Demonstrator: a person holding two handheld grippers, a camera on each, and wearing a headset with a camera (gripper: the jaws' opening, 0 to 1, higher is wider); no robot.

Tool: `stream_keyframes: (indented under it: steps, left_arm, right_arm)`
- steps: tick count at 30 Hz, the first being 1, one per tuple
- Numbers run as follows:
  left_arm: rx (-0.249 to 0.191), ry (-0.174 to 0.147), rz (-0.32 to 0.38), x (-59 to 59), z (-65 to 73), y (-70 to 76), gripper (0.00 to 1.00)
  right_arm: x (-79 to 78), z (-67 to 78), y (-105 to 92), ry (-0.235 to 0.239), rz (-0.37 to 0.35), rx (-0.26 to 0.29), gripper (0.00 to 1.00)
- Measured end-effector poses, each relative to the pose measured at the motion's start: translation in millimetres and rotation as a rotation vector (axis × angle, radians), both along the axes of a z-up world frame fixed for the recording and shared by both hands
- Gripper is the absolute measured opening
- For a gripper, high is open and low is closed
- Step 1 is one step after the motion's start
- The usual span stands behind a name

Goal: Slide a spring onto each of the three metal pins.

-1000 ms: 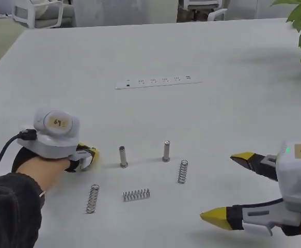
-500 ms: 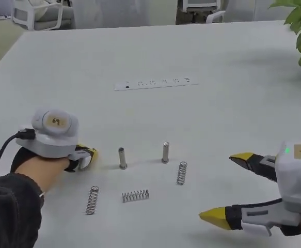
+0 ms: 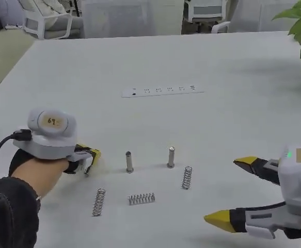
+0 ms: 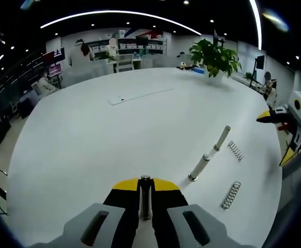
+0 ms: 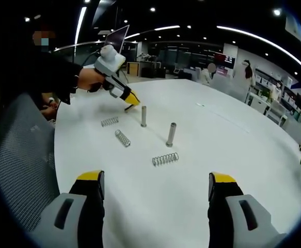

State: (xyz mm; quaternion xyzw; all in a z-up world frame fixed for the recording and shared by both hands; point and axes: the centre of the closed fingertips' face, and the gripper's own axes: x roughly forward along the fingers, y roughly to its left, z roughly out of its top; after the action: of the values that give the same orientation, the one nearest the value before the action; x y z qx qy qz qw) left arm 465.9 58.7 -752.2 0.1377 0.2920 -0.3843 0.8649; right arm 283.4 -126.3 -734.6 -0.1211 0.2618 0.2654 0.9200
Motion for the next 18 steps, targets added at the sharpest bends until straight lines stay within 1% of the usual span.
stream_keyframes:
  steps: [3,10,14,18]
  left_arm:
    - [-0.004,-0.006,0.002,-2.9,3.2,3.4,0.0]
    - [-0.026,-0.005,0.015,-9.3,7.9,9.6,0.0]
    - [-0.03,-0.003,0.017,-13.6,10.4,12.3,0.0]
    - [-0.038,-0.002,0.023,-12.8,10.1,14.0,0.0]
  right_arm:
    - [-0.1,0.3,1.0,-0.001,0.004,-0.004,0.82]
    - [-1.1,-0.8,3.5,0.003,0.017,-0.009,0.81]
    - [-1.3,-0.8,6.3,0.005,0.027,-0.011,0.81]
    - [-1.8,-0.7,7.5,0.004,0.032,-0.014,0.81]
